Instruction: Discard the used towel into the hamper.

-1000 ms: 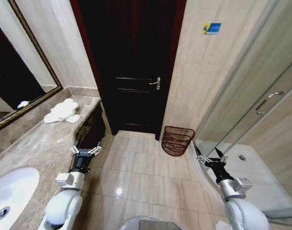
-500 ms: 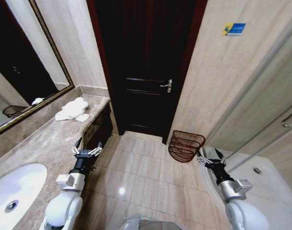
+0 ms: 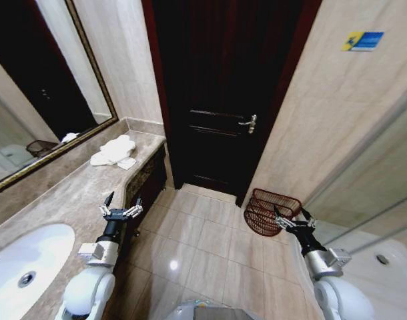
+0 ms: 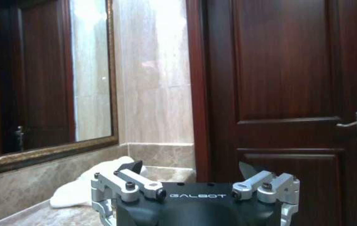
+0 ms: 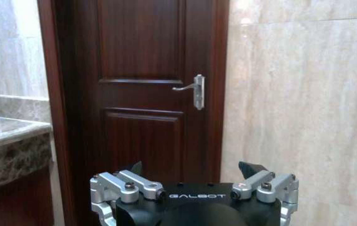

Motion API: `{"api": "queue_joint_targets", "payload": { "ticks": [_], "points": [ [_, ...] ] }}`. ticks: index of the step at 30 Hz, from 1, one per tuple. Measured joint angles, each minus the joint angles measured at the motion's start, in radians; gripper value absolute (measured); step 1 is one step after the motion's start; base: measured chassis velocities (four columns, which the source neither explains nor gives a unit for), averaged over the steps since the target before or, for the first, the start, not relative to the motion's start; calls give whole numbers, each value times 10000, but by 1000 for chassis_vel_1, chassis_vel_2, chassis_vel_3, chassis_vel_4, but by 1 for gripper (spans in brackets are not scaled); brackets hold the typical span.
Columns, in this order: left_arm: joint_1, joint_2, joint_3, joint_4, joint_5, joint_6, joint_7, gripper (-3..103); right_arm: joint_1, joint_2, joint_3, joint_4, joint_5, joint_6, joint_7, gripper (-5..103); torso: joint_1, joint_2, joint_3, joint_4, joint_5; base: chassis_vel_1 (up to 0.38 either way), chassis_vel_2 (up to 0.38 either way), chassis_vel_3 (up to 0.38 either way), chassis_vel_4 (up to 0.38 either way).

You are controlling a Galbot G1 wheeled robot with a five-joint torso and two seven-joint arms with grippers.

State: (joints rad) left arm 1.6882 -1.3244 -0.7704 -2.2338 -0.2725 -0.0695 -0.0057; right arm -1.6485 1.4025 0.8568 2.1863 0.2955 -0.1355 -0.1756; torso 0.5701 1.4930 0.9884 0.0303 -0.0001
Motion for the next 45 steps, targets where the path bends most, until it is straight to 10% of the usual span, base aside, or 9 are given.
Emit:
{"api": "queue_joint_targets", "payload": {
  "ticks": [45],
  "points": [
    [-21,-89,30,141,70,-27,60,100,54,-7,-12,-165,-2,76,-42,100,0,0,0,1,1,-7,114,119,-8]
  ]
}}
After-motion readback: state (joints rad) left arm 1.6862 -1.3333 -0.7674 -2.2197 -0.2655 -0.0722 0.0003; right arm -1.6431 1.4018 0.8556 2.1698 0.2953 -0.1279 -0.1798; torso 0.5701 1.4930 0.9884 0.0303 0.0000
